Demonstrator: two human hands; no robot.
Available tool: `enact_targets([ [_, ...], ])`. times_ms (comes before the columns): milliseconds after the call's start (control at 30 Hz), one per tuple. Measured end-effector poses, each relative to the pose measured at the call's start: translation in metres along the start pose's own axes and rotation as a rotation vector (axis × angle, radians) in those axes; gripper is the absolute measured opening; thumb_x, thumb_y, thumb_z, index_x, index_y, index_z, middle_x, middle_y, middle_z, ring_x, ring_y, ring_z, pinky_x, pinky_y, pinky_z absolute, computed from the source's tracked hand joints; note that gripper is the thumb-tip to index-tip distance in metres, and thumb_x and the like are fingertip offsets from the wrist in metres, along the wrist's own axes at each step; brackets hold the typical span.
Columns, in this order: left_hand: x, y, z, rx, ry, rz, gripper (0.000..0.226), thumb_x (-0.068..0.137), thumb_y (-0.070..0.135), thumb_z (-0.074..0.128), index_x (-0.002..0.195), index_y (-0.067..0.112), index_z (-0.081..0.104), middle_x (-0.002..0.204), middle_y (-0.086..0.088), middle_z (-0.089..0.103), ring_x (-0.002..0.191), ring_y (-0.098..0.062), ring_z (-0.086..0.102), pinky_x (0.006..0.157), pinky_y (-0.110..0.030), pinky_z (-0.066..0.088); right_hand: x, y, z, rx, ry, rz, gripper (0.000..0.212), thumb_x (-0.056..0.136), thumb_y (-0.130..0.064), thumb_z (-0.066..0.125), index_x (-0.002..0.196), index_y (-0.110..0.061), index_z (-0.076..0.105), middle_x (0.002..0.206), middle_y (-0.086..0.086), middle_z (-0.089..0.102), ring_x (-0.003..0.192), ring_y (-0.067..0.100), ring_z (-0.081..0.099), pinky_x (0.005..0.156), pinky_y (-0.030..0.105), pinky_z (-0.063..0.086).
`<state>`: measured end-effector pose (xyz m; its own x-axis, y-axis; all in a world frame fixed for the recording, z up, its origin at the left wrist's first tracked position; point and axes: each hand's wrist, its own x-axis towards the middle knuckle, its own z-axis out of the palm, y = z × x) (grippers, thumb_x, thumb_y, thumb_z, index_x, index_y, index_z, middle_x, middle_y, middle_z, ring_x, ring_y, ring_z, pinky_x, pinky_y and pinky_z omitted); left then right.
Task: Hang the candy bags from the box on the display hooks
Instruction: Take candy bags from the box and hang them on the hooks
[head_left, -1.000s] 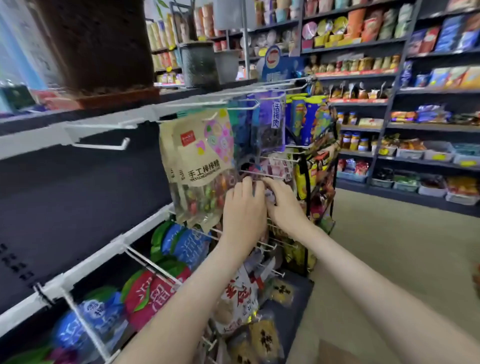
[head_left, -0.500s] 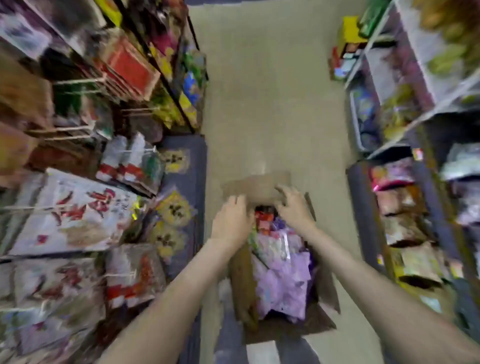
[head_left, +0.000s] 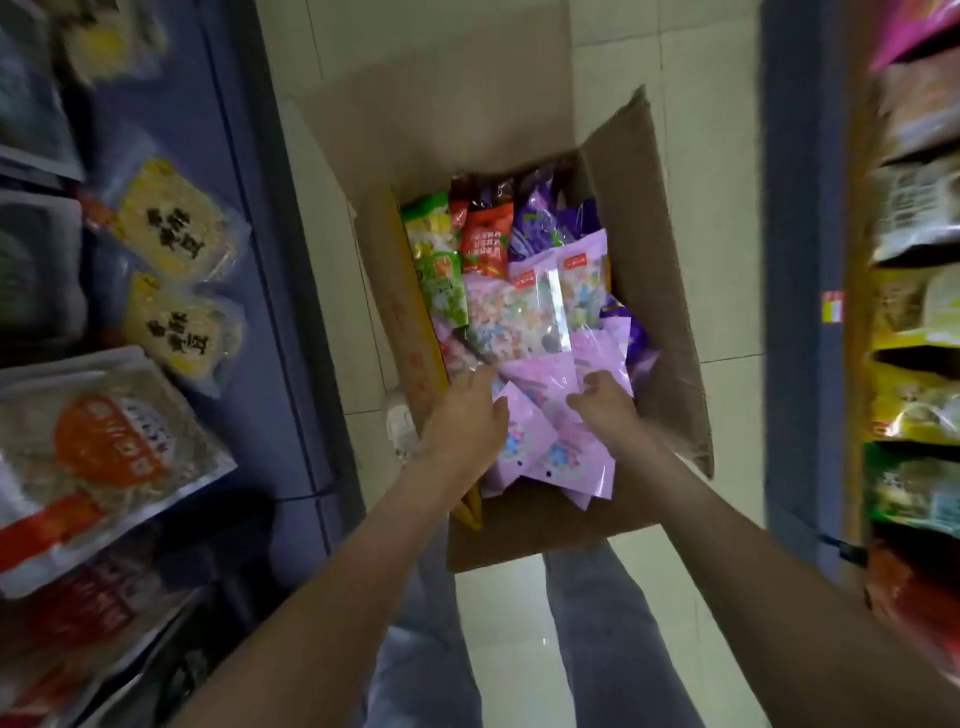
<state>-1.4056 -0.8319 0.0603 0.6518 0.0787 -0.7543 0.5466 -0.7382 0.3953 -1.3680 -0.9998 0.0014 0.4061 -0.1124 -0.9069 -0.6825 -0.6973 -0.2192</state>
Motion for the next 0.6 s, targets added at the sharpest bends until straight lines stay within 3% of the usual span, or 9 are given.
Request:
enact_targets([
  [67,0.004,-0.006,0.012,-0.029,-0.014,-0.019,0.033,0.098,0.017,0.041,0.130,0.008,0.044,0.130,-0.013,0.048,0.113,-0.028,0.051,0.084,-0.035,0.041,0.017,0.011,0.013,0.003,0.021,0.016,0.013,0.086,-0.014,0.061,0.086,-0.007,0.049,0.079,0.006,0.048,0.082,0.025,0.050,0.064,0.031,0.039],
  [133,0.006,-0.009,0.018,-0.046,-0.016,-0.026,0.033,0.098,0.016,0.042,0.130,0.009,0.046,0.129,-0.013,0.050,0.113,-0.027,0.052,0.087,-0.036,0.042,0.027,0.015,0.021,-0.019,0.047,0.023,0.020,0.086,-0.011,0.061,0.071,-0.006,0.048,0.075,0.010,0.050,0.082,0.030,0.054,0.071,0.040,0.044],
  [233,0.009,-0.011,0.013,-0.040,-0.008,-0.024,0.034,0.098,0.016,0.042,0.132,0.012,0.046,0.132,-0.011,0.050,0.115,-0.025,0.052,0.088,-0.033,0.041,0.028,0.011,0.027,-0.195,0.082,-0.075,0.012,0.087,-0.009,0.056,0.084,0.002,0.060,0.098,0.024,0.059,0.098,0.039,0.056,0.082,0.042,0.042],
  [333,0.011,-0.007,0.000,-0.006,0.056,0.040,0.043,0.098,0.014,0.043,0.142,0.016,0.039,0.138,-0.011,0.044,0.122,-0.025,0.046,0.091,-0.031,0.039,0.013,-0.006,0.014,-0.275,0.264,-0.254,0.018,0.088,-0.005,0.051,0.100,0.003,0.061,0.107,0.024,0.055,0.102,0.038,0.051,0.081,0.041,0.040],
  [433,0.002,0.014,-0.020,0.033,0.138,0.170,0.051,0.094,0.005,0.047,0.143,0.015,0.039,0.138,-0.016,0.042,0.125,-0.030,0.042,0.095,-0.036,0.039,-0.022,-0.043,-0.016,-0.297,0.267,-0.445,0.029,0.092,-0.001,0.043,0.119,-0.001,0.054,0.107,0.023,0.059,0.099,0.037,0.055,0.073,0.039,0.041],
  [500,-0.011,0.035,-0.040,0.084,0.200,0.241,0.060,0.089,0.000,0.053,0.145,0.017,0.037,0.144,-0.021,0.035,0.128,-0.038,0.040,0.098,-0.045,0.044,-0.057,-0.071,-0.039,-0.499,0.214,-0.556,0.036,0.090,0.003,0.040,0.125,-0.007,0.048,0.102,0.021,0.062,0.091,0.036,0.059,0.062,0.035,0.036],
  [600,-0.036,0.067,-0.084,0.141,0.300,0.345,0.073,0.082,0.005,0.066,0.147,0.018,0.035,0.149,-0.026,0.029,0.129,-0.044,0.040,0.100,-0.050,0.040,-0.124,-0.113,-0.078,-0.887,0.209,-0.722,0.046,0.087,0.002,0.045,0.130,-0.012,0.041,0.109,0.012,0.061,0.099,0.030,0.060,0.062,0.032,0.033],
])
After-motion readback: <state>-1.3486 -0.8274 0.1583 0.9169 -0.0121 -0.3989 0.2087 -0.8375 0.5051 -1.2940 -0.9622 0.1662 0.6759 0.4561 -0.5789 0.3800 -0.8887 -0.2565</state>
